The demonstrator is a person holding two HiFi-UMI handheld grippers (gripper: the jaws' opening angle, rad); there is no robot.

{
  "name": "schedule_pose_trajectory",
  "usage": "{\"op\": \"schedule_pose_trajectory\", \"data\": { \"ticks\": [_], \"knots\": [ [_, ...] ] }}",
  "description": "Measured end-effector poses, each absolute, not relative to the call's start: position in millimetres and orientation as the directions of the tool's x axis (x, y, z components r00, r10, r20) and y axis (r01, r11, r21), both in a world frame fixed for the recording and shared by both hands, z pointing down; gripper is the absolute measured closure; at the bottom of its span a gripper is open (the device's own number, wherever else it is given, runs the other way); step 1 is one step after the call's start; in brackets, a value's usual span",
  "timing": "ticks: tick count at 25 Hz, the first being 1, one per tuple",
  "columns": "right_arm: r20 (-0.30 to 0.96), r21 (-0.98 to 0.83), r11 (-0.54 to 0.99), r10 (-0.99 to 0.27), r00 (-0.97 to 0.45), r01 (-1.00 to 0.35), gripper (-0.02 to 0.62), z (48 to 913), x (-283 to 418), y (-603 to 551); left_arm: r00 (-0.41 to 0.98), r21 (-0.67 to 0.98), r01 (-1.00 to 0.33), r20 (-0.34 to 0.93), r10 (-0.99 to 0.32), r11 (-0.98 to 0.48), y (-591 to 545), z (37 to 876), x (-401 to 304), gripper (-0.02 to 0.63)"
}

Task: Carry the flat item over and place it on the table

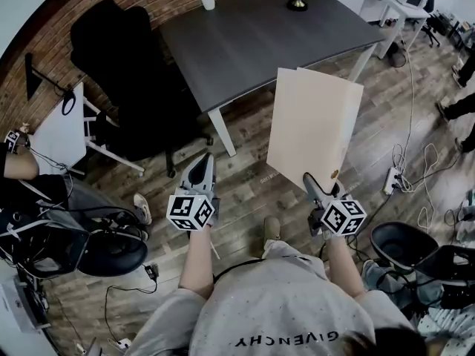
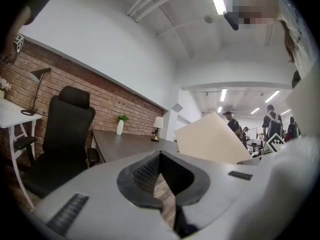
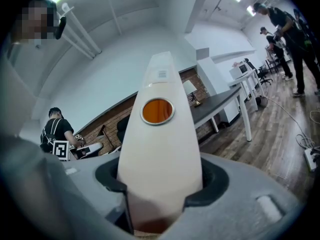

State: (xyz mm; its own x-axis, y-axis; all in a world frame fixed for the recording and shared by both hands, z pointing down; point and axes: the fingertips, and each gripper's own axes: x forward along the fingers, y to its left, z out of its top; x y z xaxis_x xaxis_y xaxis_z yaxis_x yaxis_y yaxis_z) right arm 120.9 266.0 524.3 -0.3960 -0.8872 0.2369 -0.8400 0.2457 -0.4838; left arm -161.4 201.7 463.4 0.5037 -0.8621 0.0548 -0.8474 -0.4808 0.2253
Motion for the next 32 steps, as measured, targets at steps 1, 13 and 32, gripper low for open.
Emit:
{"op": "schedule_pose_trajectory", "data": {
  "ticks": [1,13,32],
  "knots": [
    [0.238,-0.485,0.243,-0.887,-0.395,-0.84,0.318,525.8,125.8,258.8,0.506,0.225,-0.847,0.055,-0.861,-0.483,193.7,464.0,-156.6,0.609],
    [0.239,-0.493,0.242,-0.886,-0.398,-0.835,0.318,531.1,165.5,183.3,0.51,0.223,-0.844,0.053,-0.859,-0.487,121.3,469.2,-115.2,0.609],
    [0.236,-0.52,0.246,-0.879,-0.415,-0.818,0.316,536.8,174.8,138.7,0.506,0.226,-0.851,0.11,-0.855,-0.475,93.1,489.8,-106.8,0.609]
  ]
}}
